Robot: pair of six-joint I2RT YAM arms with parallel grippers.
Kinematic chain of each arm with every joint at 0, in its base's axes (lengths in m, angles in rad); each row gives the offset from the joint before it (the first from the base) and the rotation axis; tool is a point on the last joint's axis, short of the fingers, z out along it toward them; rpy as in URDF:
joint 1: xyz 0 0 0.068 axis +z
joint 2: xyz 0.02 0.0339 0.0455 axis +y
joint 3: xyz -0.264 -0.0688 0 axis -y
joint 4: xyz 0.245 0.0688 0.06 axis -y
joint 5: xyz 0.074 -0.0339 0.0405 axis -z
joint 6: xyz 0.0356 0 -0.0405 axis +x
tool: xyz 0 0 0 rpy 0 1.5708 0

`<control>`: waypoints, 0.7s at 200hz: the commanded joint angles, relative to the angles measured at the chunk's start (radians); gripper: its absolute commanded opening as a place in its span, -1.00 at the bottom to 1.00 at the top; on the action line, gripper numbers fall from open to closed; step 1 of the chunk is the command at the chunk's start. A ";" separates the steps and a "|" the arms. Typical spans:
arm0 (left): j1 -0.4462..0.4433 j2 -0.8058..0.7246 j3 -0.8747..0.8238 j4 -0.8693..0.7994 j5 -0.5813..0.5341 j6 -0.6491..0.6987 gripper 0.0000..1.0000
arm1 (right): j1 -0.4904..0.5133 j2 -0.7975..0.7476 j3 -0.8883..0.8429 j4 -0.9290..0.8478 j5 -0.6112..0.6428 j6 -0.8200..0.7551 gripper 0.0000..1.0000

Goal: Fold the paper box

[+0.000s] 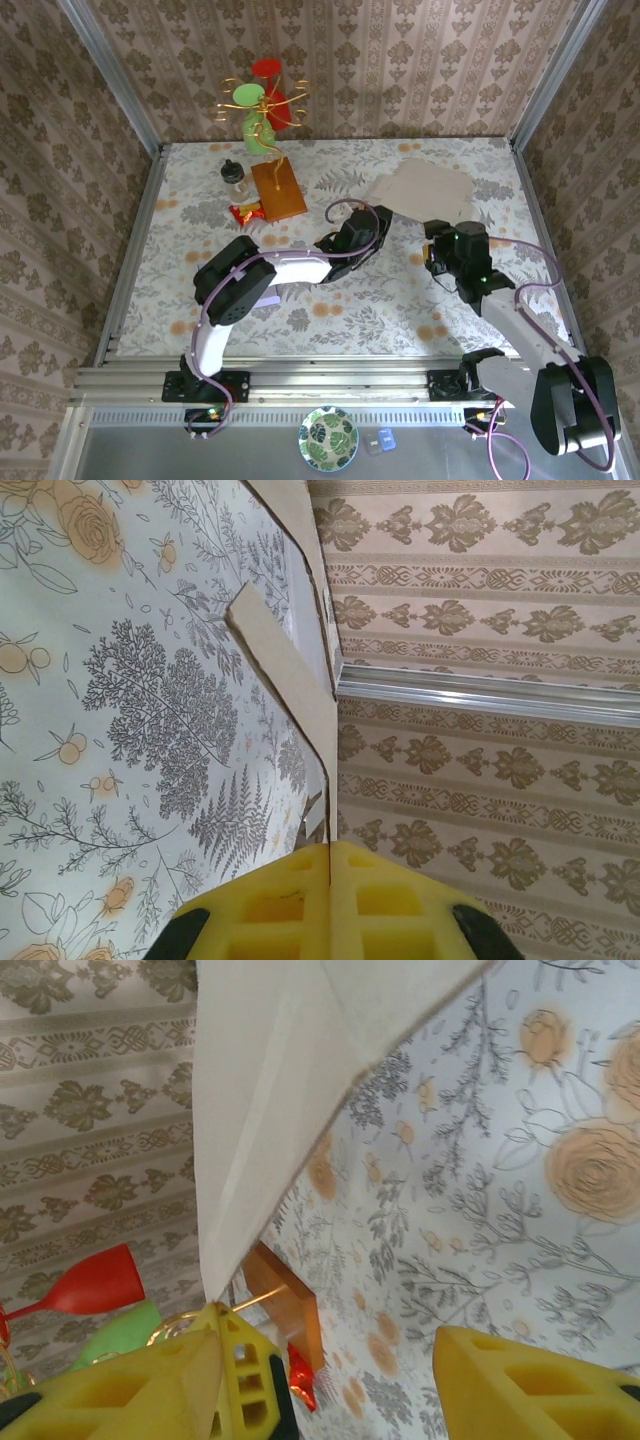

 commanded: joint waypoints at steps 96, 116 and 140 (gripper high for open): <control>-0.039 -0.062 0.003 0.018 -0.022 -0.001 -1.00 | 0.010 0.254 0.168 0.169 0.071 0.013 -0.32; -0.040 -0.067 0.002 0.013 -0.022 0.004 -1.00 | 0.010 0.259 0.170 0.165 0.084 0.012 -0.46; -0.047 -0.068 0.002 0.012 -0.018 0.002 -1.00 | 0.010 0.263 0.175 0.156 0.099 0.012 -0.68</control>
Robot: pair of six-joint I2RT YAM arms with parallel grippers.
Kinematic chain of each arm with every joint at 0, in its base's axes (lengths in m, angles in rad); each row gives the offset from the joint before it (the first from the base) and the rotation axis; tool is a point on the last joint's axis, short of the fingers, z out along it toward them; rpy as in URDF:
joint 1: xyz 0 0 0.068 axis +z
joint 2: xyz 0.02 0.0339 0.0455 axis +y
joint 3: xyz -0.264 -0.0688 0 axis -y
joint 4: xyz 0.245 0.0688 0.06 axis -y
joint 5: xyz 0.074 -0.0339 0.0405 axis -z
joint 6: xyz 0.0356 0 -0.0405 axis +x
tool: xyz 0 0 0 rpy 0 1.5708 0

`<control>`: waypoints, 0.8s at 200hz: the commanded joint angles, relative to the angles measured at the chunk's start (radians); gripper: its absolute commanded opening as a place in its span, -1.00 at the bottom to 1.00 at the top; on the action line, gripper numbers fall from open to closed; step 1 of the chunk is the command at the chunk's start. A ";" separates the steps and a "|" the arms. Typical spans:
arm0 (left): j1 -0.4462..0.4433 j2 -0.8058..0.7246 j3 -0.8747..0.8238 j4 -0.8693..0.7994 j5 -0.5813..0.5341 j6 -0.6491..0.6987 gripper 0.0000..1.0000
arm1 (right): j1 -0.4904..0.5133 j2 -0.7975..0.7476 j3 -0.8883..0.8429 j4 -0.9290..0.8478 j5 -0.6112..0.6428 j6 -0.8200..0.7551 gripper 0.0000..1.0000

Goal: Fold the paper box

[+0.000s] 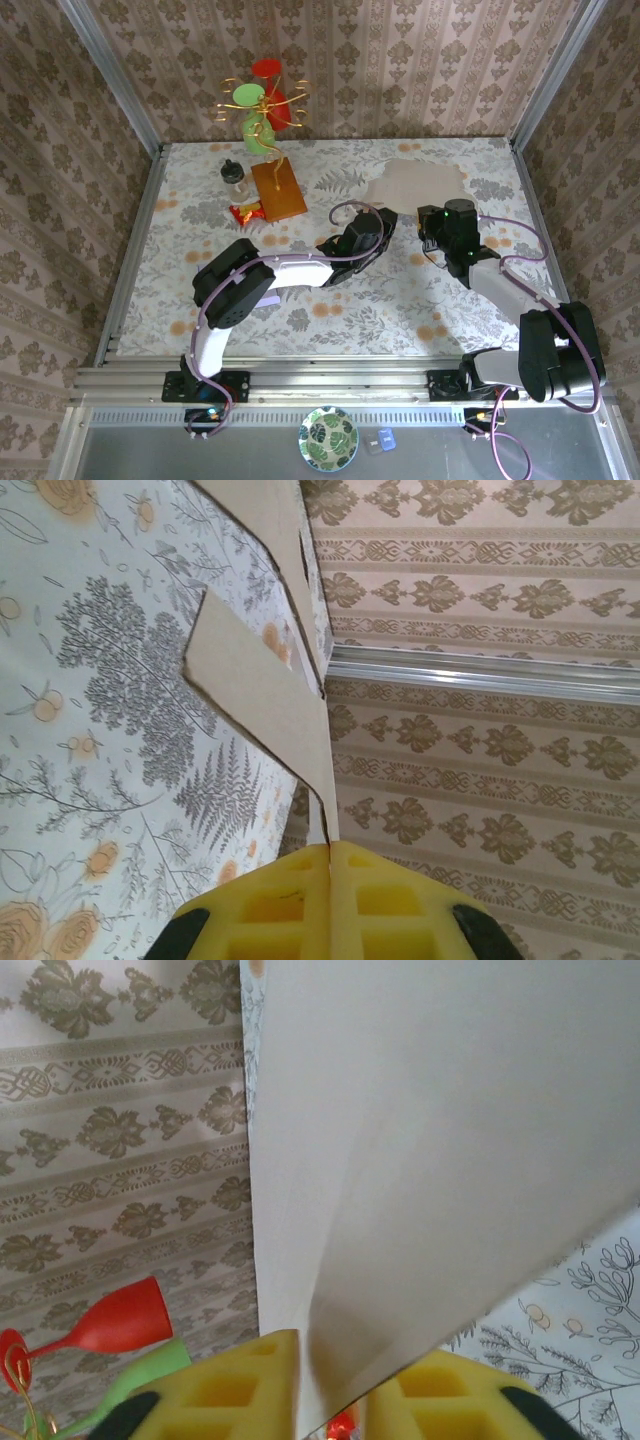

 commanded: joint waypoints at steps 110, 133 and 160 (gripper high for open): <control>-0.015 -0.190 -0.111 -0.036 0.019 0.069 -0.22 | -0.002 -0.042 0.170 -0.148 0.024 -0.003 -1.00; -0.003 -0.290 -0.173 -0.126 0.064 0.149 0.12 | -0.010 -0.062 0.218 -0.225 -0.008 0.018 -1.00; 0.038 -0.459 -0.212 -0.381 0.118 0.445 0.09 | -0.023 -0.076 0.328 -0.346 -0.068 0.017 -1.00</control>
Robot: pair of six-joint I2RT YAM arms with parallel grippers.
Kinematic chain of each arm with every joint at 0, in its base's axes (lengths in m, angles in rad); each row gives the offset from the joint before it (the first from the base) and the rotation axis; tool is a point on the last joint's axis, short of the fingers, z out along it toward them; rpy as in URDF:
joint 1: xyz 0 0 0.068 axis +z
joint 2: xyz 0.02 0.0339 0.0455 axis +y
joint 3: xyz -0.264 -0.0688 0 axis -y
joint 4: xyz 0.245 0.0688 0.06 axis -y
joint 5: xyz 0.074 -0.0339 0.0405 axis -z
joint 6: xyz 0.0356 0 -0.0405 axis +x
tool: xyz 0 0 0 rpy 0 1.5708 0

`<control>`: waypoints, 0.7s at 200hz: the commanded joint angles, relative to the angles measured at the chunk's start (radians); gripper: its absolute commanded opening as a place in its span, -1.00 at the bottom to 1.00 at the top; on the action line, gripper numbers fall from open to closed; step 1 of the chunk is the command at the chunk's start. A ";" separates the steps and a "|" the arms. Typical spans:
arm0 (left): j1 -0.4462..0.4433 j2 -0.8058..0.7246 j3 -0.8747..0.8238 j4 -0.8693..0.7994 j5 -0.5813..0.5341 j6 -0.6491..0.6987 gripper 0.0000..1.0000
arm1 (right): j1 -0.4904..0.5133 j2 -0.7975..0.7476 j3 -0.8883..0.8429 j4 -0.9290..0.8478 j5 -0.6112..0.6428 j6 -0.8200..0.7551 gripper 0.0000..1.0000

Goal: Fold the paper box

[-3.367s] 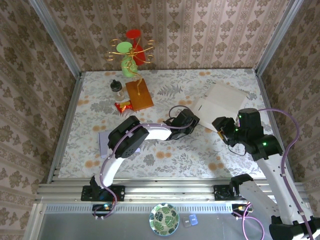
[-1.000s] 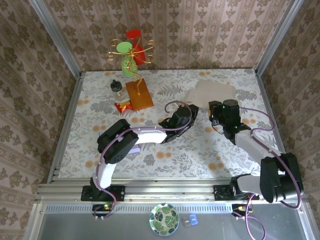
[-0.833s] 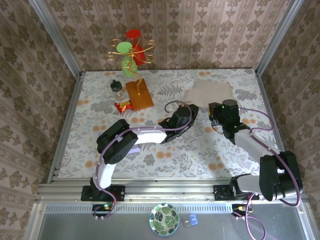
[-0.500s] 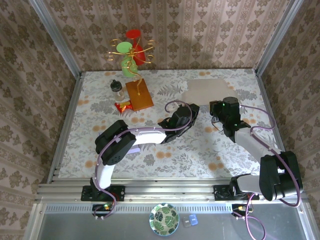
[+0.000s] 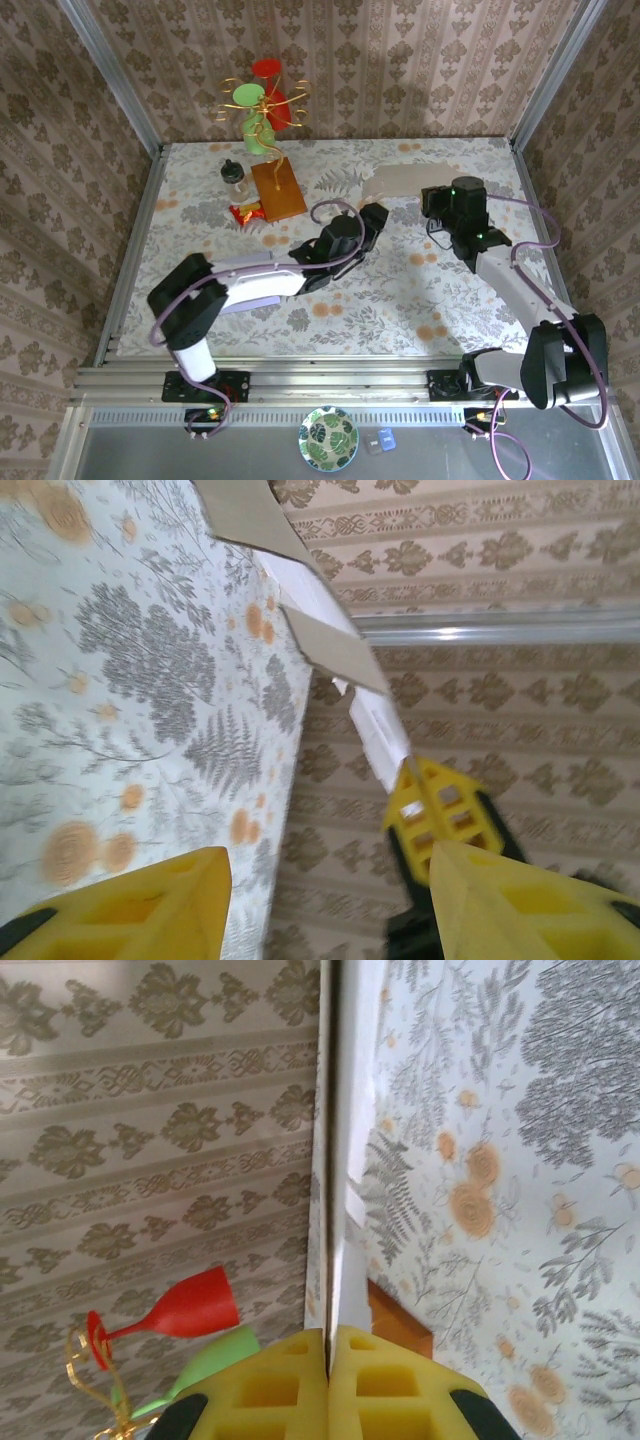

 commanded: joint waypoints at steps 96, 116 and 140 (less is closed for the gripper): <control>0.123 -0.303 0.024 -0.530 0.031 1.630 0.42 | -0.046 0.009 0.495 -0.545 -0.280 -0.095 -1.00; 0.146 -0.254 0.069 -0.506 0.042 1.680 0.46 | -0.048 0.017 0.512 -0.594 -0.319 -0.108 -1.00; 0.168 -0.235 0.086 -0.437 0.145 1.671 0.48 | -0.049 0.012 0.501 -0.600 -0.338 -0.114 -1.00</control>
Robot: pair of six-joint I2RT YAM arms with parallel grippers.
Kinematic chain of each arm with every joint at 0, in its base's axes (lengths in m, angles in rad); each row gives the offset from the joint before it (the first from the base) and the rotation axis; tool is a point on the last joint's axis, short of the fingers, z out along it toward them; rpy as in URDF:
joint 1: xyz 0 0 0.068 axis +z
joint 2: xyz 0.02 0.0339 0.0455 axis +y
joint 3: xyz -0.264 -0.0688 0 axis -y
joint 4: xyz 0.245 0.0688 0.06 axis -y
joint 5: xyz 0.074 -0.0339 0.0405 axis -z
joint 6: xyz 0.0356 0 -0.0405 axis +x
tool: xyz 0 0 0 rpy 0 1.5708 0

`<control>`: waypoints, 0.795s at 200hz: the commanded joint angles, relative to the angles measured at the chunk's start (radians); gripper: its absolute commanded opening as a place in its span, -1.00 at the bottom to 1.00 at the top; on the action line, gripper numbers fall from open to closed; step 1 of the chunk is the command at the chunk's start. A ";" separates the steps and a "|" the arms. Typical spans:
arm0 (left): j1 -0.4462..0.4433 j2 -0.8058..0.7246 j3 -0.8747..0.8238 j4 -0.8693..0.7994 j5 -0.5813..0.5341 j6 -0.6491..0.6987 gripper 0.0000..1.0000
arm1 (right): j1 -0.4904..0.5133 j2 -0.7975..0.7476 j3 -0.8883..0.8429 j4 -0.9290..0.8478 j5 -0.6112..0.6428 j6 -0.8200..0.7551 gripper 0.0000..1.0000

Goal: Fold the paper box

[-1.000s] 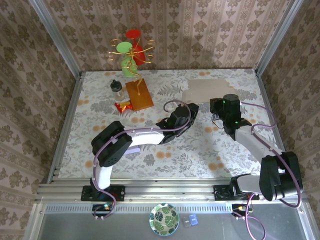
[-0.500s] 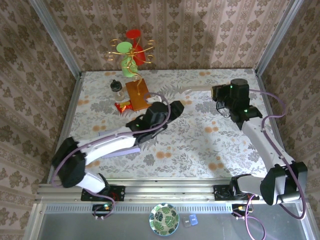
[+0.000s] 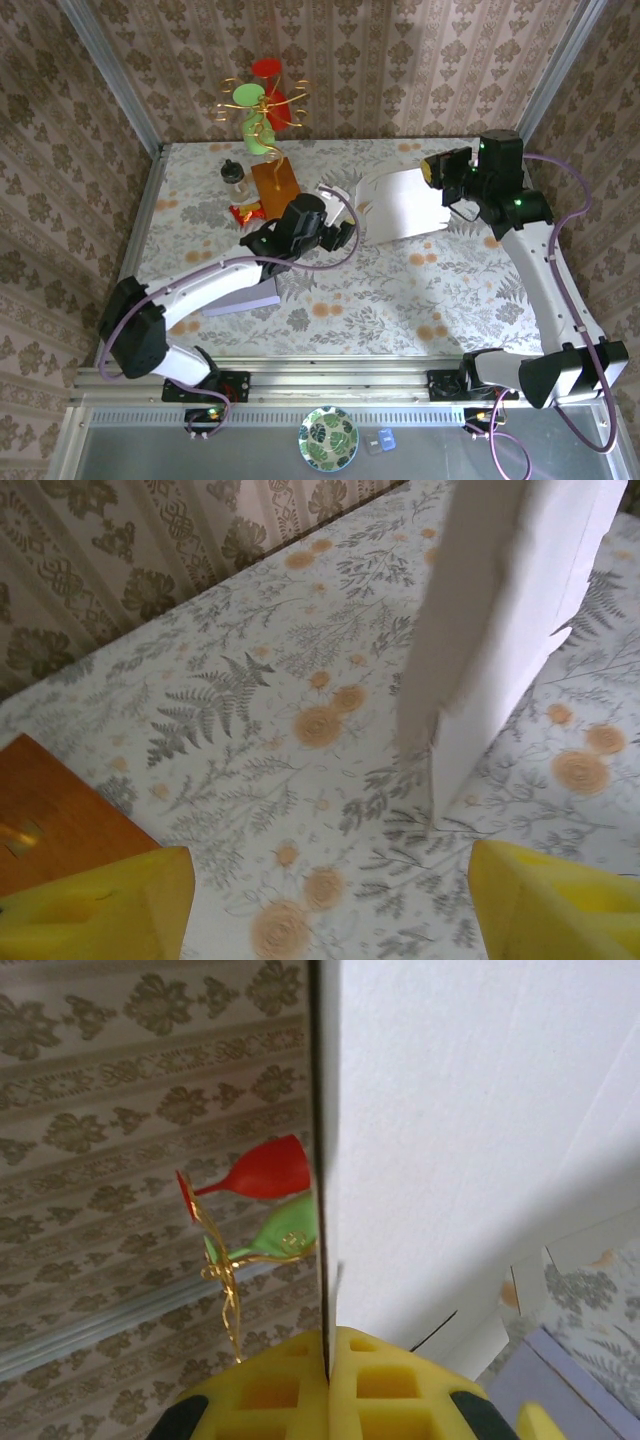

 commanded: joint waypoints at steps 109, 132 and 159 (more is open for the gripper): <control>0.087 0.111 0.149 0.124 0.285 0.153 0.38 | -0.009 0.047 0.025 -0.106 -0.114 -0.076 -1.00; 0.088 0.142 0.185 0.100 0.302 0.176 0.24 | -0.009 0.058 0.021 -0.090 -0.115 -0.071 -1.00; 0.089 0.145 0.176 0.095 0.322 0.185 -0.44 | -0.011 0.085 0.040 -0.068 -0.114 -0.075 -1.00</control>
